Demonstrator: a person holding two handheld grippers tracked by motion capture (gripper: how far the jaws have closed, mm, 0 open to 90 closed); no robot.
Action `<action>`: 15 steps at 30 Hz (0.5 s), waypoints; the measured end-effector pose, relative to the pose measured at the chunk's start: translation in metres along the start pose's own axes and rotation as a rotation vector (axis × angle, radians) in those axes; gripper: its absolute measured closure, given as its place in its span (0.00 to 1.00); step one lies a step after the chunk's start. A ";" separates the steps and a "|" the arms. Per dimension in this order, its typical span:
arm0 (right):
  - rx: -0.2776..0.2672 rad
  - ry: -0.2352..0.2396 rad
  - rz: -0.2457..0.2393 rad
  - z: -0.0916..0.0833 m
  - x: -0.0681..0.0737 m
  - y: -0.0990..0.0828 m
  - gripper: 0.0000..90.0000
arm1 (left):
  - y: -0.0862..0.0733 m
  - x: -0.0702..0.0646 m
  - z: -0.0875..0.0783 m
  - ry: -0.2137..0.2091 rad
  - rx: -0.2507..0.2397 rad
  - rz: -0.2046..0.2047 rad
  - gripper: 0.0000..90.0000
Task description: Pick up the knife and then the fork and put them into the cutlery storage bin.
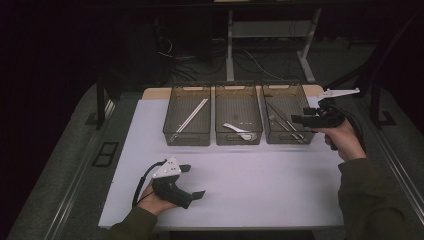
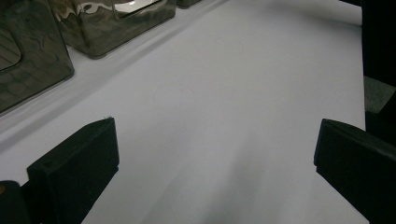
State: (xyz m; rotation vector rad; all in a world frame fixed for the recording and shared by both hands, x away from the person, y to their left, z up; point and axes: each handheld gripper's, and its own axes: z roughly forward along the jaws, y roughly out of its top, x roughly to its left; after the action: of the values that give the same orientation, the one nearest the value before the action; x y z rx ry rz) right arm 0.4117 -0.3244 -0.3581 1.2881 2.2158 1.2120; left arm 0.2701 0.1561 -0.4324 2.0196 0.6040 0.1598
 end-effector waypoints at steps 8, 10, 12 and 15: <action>-0.045 0.010 -0.037 -0.013 0.017 -0.018 0.30 | 0.000 0.005 -0.001 0.012 -0.010 0.012 0.00; -0.057 0.015 -0.049 -0.016 0.023 -0.023 0.28 | 0.000 0.005 -0.001 0.013 -0.014 0.012 0.00; -0.068 0.021 -0.064 -0.020 0.028 -0.029 0.28 | 0.000 0.005 -0.002 0.011 -0.020 0.011 0.00; -0.074 0.030 -0.074 -0.024 0.036 -0.035 0.25 | 0.000 0.005 -0.002 0.010 -0.021 0.010 0.00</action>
State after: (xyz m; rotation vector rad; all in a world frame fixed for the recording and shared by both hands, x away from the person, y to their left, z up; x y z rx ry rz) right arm 0.3577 -0.3153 -0.3663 1.1566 2.1971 1.2805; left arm 0.2737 0.1596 -0.4322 2.0032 0.5970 0.1817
